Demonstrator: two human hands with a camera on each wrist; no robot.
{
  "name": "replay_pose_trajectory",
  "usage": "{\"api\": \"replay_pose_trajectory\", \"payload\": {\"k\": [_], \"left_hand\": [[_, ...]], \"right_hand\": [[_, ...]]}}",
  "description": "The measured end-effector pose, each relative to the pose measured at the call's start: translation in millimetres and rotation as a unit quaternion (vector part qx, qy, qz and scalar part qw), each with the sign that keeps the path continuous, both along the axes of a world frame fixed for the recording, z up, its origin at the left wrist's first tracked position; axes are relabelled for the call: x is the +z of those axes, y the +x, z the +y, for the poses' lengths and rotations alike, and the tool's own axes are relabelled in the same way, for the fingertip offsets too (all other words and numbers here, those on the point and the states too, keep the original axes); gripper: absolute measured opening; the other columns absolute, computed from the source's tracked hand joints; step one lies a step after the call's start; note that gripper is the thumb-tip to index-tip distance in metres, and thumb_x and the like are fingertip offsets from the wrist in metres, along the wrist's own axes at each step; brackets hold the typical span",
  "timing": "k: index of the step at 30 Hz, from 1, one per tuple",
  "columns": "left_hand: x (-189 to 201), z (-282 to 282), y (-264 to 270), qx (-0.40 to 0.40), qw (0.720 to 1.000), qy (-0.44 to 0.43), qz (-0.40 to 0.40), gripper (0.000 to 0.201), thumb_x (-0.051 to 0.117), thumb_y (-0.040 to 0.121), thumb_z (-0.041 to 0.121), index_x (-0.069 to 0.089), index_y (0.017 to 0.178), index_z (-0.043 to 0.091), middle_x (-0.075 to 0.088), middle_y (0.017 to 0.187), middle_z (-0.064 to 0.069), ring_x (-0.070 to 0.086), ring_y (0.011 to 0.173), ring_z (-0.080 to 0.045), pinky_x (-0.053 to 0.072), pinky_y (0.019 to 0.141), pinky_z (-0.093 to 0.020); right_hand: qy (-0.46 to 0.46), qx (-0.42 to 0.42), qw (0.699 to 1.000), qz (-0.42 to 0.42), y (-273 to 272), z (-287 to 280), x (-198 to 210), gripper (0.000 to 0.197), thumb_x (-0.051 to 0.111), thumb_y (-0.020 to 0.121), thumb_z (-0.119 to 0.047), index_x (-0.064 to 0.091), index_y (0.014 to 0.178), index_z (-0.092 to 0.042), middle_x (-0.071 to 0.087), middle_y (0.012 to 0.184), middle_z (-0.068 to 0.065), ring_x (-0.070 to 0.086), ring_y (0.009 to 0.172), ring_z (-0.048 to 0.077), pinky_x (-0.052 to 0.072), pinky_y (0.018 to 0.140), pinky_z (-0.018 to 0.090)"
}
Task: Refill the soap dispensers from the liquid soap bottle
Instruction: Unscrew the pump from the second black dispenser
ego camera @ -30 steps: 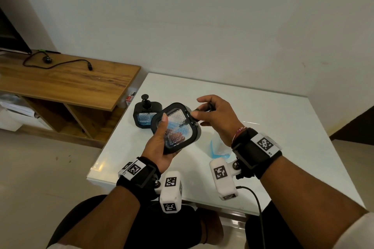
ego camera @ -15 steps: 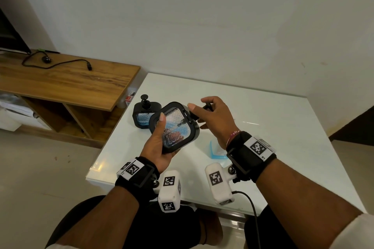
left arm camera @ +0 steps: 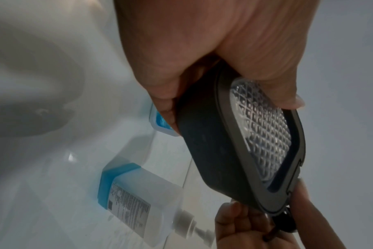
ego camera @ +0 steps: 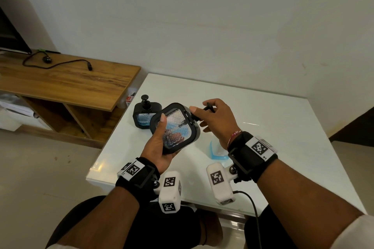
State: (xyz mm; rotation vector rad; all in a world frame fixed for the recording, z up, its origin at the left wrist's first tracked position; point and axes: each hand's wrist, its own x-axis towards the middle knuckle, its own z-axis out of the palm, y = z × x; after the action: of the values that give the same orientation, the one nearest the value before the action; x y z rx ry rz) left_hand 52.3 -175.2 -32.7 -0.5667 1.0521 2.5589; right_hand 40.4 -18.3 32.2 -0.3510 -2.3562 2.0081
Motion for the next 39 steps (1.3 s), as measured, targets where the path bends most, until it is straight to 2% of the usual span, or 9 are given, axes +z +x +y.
{"api": "replay_pose_trajectory", "payload": {"k": [4,6,9,11,15,19,25,35,39], "left_hand": [[0,-1,-2,0.003,1.000,-0.003,-0.005,0.036,0.059,0.095,0.052,0.066,0.115,0.023,0.080,0.099,-0.006,0.072,0.103,-0.026,0.064,0.069,-0.036],[-1,-2,-2,0.006,1.000,-0.002,-0.008,0.039,0.061,0.094,0.052,0.066,0.118,0.022,0.079,0.104,-0.008,0.072,0.104,-0.027,0.064,0.068,-0.035],[-2,-1,-2,0.004,1.000,0.001,-0.011,0.042,0.064,0.088,0.052,0.066,0.117,0.021,0.079,0.105,-0.009,0.071,0.106,-0.029,0.065,0.069,-0.037],[-4,0,-2,0.003,1.000,-0.002,-0.014,0.045,0.066,0.084,0.053,0.065,0.117,0.021,0.079,0.104,-0.009,0.071,0.107,-0.029,0.065,0.070,-0.037],[-6,-2,-4,0.015,1.000,0.001,-0.014,0.045,0.066,0.086,0.053,0.066,0.118,0.021,0.080,0.102,-0.008,0.073,0.102,-0.027,0.065,0.069,-0.037],[-6,-6,-7,0.020,1.000,-0.008,-0.002,0.042,0.065,0.089,0.053,0.066,0.117,0.022,0.079,0.105,-0.007,0.075,0.098,-0.025,0.064,0.069,-0.036],[-7,-15,-13,0.052,0.998,-0.028,-0.007,0.065,0.073,0.073,0.054,0.063,0.127,0.020,0.071,0.125,-0.011,0.068,0.116,-0.031,0.064,0.077,-0.040],[-5,-16,-12,0.050,0.998,-0.024,-0.008,0.063,0.073,0.073,0.055,0.063,0.125,0.021,0.070,0.127,-0.012,0.066,0.118,-0.032,0.059,0.087,-0.044],[4,-24,-18,0.085,0.996,-0.010,-0.002,0.060,0.072,0.078,0.055,0.063,0.124,0.019,0.069,0.126,-0.012,0.068,0.114,-0.031,0.065,0.072,-0.039]], "right_hand": [[-0.025,0.025,0.999,0.013,-2,3,1,0.048,0.076,0.078,-0.005,0.053,0.118,-0.018,0.064,0.111,0.015,0.066,0.088,0.024,0.054,0.066,0.029],[-0.033,0.038,0.999,0.016,-3,3,2,0.053,0.077,0.078,-0.005,0.052,0.123,-0.018,0.063,0.112,0.015,0.066,0.096,0.028,0.057,0.071,0.033],[-0.025,0.018,1.000,0.004,-1,2,1,0.050,0.080,0.079,-0.024,0.052,0.119,-0.014,0.064,0.105,0.015,0.068,0.076,0.024,0.058,0.066,0.032],[-0.016,0.008,1.000,0.003,-1,3,1,0.047,0.080,0.079,-0.023,0.053,0.116,-0.012,0.065,0.103,0.017,0.067,0.071,0.021,0.056,0.062,0.029],[-0.044,0.006,0.998,0.035,-4,8,6,0.043,0.074,0.077,0.001,0.054,0.112,-0.015,0.065,0.102,0.018,0.067,0.079,0.022,0.055,0.067,0.031],[-0.086,-0.035,0.993,0.075,-8,18,14,0.040,0.070,0.078,0.009,0.055,0.108,-0.014,0.059,0.094,0.012,0.065,0.081,0.023,0.058,0.072,0.034],[-0.091,-0.057,0.989,0.104,-7,30,23,0.039,0.071,0.081,0.003,0.052,0.112,-0.011,0.056,0.093,0.011,0.070,0.078,0.025,0.060,0.074,0.040],[-0.076,-0.052,0.990,0.106,-7,32,25,0.034,0.070,0.082,0.002,0.054,0.107,-0.015,0.060,0.099,0.018,0.070,0.082,0.031,0.060,0.073,0.038],[-0.133,-0.139,0.974,0.118,-9,32,23,0.034,0.070,0.083,0.000,0.052,0.108,-0.013,0.063,0.101,0.024,0.068,0.067,0.025,0.057,0.065,0.031]]}}
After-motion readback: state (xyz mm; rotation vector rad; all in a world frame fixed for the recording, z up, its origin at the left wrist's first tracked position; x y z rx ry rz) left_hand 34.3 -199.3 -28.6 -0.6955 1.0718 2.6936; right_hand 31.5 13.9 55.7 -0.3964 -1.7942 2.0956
